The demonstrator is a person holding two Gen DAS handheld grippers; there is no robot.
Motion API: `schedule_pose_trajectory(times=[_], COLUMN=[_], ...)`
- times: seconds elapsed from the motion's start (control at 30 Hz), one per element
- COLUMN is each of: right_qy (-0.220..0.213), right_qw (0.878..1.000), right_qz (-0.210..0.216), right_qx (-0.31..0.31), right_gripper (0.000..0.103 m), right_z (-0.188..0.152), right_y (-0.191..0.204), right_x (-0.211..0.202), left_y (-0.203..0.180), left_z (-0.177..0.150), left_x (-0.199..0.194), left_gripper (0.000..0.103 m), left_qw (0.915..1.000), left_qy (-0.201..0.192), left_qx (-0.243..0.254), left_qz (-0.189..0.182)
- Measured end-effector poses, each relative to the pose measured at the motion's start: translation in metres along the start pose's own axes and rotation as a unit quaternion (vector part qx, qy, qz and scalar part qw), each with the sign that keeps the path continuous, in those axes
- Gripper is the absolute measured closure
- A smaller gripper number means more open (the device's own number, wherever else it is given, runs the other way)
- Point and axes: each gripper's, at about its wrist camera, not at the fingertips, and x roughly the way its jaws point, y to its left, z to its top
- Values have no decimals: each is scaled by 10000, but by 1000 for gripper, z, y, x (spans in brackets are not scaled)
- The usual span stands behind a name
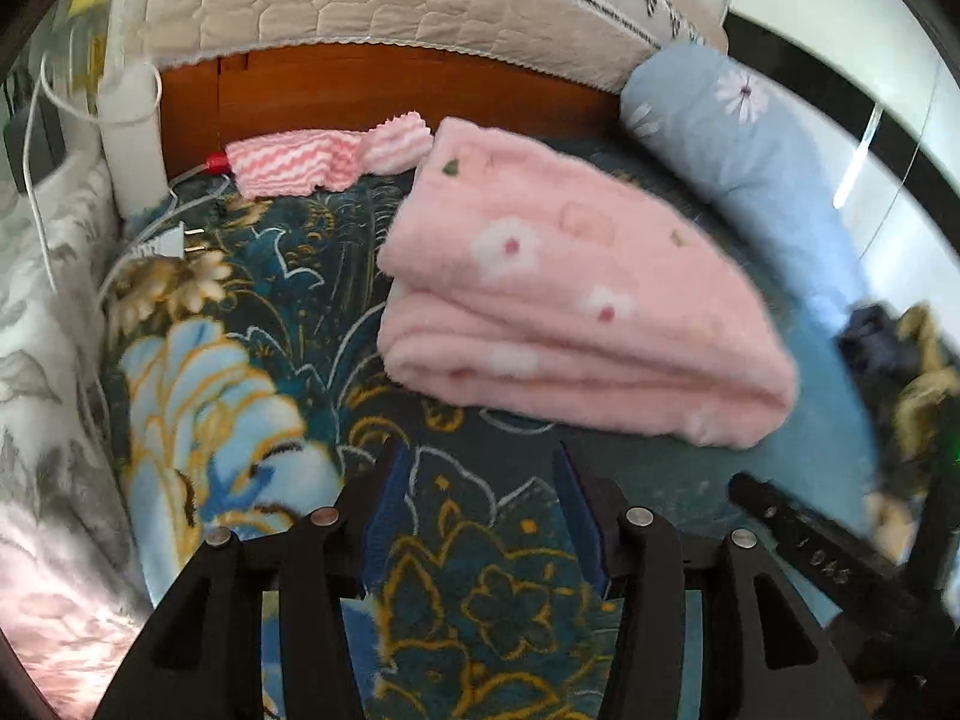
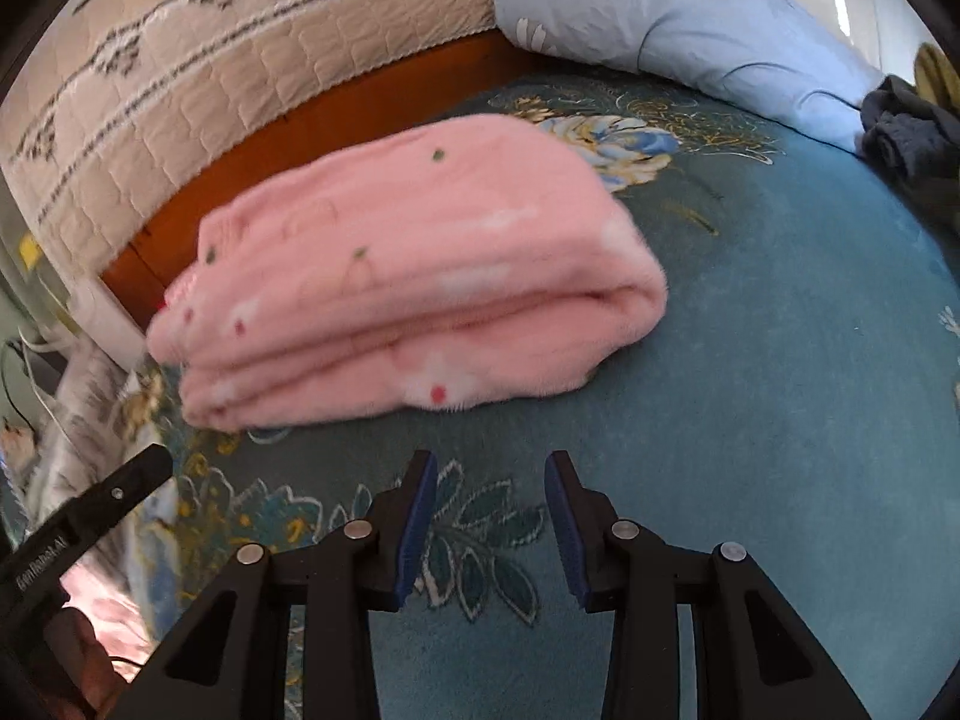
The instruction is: Fold clothes
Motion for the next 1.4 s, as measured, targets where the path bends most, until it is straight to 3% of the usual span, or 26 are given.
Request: schedule_pose_trajectory(times=[0.2, 0.27, 0.37, 0.53, 0.97, 1.4], right_qy=[-61, -82, -102, -95, -51, -50], right_qw=[9956, 9943, 9943, 9949, 9921, 9919], right_qz=[-610, -542, -429, -431, -715, -731], right_qx=[-704, -910, -976, -904, -1033, -1035], right_gripper=[50, 38, 35, 35, 34, 34], right_z=[-7, -10, -12, -11, -14, -18], right_y=[18, 23, 24, 21, 29, 33], right_x=[18, 20, 20, 21, 24, 21], left_y=[1, -4, -11, -23, -32, -31], left_z=[-10, -11, -14, -18, -24, -22], left_x=[29, 32, 36, 42, 38, 39], left_gripper=[43, 40, 33, 30, 30, 30], left_qw=[9992, 9996, 9995, 9973, 9962, 9961], left_qy=[297, 277, 238, 174, 188, 199], left_qx=[-163, -26, 199, 574, 610, 622], left_qz=[-201, -82, 103, 413, 593, 587])
